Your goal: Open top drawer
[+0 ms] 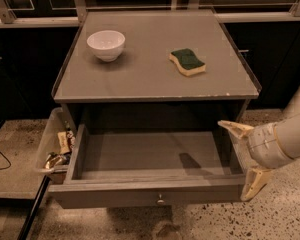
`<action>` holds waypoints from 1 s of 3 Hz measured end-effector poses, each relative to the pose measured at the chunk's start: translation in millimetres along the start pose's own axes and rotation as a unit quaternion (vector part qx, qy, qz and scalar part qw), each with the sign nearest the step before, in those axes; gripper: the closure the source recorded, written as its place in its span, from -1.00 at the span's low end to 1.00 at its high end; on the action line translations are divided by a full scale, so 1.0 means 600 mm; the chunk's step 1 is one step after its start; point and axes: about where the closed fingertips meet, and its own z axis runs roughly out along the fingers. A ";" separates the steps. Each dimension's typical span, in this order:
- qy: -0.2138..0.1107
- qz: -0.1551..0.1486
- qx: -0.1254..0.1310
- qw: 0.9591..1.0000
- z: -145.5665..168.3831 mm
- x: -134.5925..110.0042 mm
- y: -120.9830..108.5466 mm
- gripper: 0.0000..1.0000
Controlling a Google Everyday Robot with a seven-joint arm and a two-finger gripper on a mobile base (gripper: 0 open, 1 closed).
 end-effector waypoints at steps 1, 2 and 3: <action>0.000 -0.055 0.010 0.998 -0.074 -0.059 -0.057 -1.00; -0.007 -0.099 0.018 0.995 -0.137 -0.110 -0.121 -1.00; -0.006 -0.104 0.025 0.994 -0.149 -0.117 -0.132 -1.00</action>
Offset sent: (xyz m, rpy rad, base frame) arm 0.0558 0.0328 0.1963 -0.0303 -0.2027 0.2319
